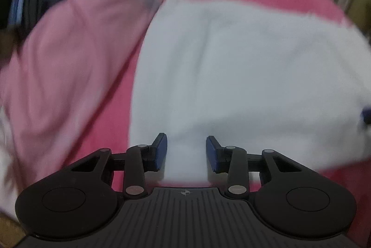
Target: Fold clothes
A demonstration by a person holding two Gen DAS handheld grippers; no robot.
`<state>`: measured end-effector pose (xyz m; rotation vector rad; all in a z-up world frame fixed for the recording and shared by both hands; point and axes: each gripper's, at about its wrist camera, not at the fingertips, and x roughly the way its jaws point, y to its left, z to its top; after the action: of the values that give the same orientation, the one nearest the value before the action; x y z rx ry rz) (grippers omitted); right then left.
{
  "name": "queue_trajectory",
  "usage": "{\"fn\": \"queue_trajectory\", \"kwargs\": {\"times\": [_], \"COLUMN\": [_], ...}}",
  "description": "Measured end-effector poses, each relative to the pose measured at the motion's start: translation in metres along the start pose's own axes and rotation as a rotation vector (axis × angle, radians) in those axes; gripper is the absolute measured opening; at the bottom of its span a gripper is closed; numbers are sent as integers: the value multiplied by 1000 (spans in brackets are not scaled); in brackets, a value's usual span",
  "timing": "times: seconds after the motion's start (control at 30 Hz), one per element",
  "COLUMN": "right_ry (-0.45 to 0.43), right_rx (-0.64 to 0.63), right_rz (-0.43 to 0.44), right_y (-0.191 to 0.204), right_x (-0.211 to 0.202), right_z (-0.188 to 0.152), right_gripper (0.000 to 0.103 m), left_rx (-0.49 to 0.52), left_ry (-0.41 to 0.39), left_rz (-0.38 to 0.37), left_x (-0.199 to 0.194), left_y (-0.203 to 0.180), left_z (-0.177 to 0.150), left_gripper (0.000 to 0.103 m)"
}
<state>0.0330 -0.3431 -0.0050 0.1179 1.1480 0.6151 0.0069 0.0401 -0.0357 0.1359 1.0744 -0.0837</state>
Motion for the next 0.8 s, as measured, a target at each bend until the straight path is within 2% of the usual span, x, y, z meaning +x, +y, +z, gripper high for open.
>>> {"fn": "queue_trajectory", "kwargs": {"times": [0.17, 0.23, 0.37, 0.47, 0.53, 0.6, 0.63, 0.7, 0.8], "right_ry": [-35, -45, -61, -76, -92, -107, -109, -109, -113], "right_rx": [78, 107, 127, 136, 150, 175, 188, 213, 235], "right_rz": [25, 43, 56, 53, 42, 30, 25, 19, 14], "right_y": [-16, -20, -22, -22, -22, -25, -26, -29, -31], "right_x": [-7, -8, -9, -11, -15, -18, -19, -20, -22], "right_z": [-5, -7, -7, -9, -11, -16, -19, -24, -28], "right_gripper": [27, 27, 27, 27, 28, 28, 28, 28, 28], "left_rx": [18, 24, 9, -25, -32, -71, -127, -259, -258], "left_ry": [125, 88, -65, -145, -186, -185, -174, -169, -240], "left_rz": [73, 71, 17, -18, 1, 67, 86, 74, 55], "left_x": [-27, -39, -38, -11, 13, 32, 39, 38, 21], "left_y": [14, 14, -2, -12, -13, -4, 8, 29, 29], "left_z": [6, 16, 44, 62, 70, 73, 78, 83, 89], "left_gripper": [39, 39, 39, 39, 38, 36, 36, 33, 34]}}
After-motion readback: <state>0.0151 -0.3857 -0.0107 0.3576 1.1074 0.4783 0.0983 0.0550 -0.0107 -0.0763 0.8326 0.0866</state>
